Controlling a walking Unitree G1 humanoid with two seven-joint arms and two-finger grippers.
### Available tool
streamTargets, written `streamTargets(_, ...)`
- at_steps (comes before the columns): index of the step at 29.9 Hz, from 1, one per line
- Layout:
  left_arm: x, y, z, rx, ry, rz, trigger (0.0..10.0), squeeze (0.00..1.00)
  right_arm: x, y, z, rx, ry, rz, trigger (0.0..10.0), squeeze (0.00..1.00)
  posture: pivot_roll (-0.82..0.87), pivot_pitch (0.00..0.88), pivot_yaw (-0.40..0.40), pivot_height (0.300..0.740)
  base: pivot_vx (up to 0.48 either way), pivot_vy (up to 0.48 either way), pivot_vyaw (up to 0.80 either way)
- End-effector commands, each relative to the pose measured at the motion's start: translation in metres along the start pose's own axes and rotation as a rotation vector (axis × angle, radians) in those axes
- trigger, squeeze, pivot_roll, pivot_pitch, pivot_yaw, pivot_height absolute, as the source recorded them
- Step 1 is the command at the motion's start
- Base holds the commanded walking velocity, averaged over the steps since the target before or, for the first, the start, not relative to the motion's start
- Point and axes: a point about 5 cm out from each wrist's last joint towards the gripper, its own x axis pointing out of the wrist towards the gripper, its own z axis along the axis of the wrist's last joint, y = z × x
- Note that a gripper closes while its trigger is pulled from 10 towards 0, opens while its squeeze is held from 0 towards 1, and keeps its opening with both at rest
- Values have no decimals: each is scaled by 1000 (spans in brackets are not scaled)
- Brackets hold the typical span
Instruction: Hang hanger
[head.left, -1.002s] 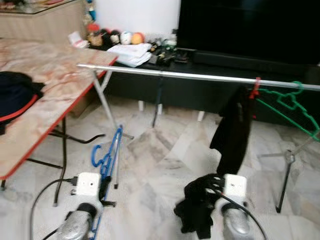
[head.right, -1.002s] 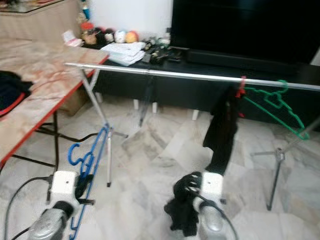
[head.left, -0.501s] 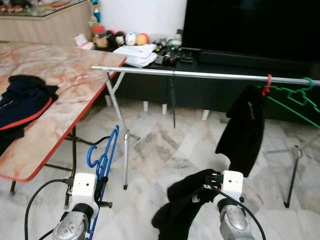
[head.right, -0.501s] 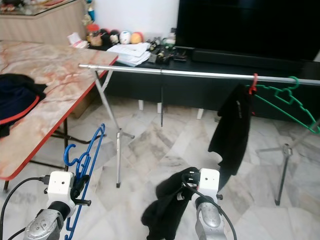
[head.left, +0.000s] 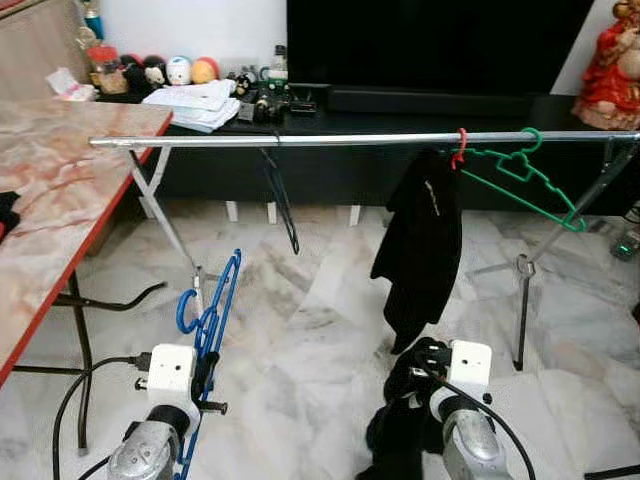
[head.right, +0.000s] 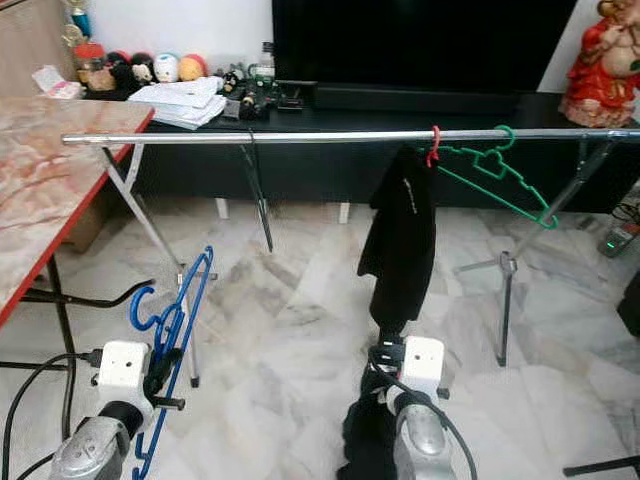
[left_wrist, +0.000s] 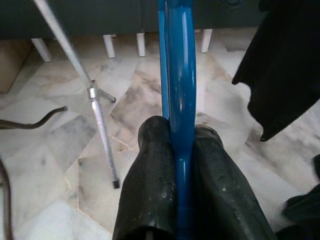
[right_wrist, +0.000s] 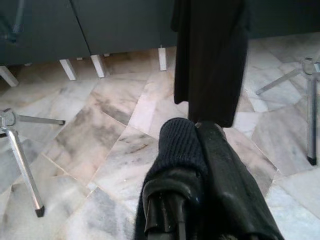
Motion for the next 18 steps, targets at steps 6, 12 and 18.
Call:
streamTargets(6,-1,-1,-3,4,2,-11,10000,0,2,4,4,6,-24,8,10000,0,81,61,25,740,0,0,0)
streamTargets(12,0,-2,-1,11,-5,-21,10000,0,3,4,4,9,-26,2,10000,0,83,63,28,740,0,0,0)
streamTargets(18,0,-2,0,10,-8,-21,10000,0,3,2,5,10,-27,-5,10000,0,83,69,27,740,-167,0,0)
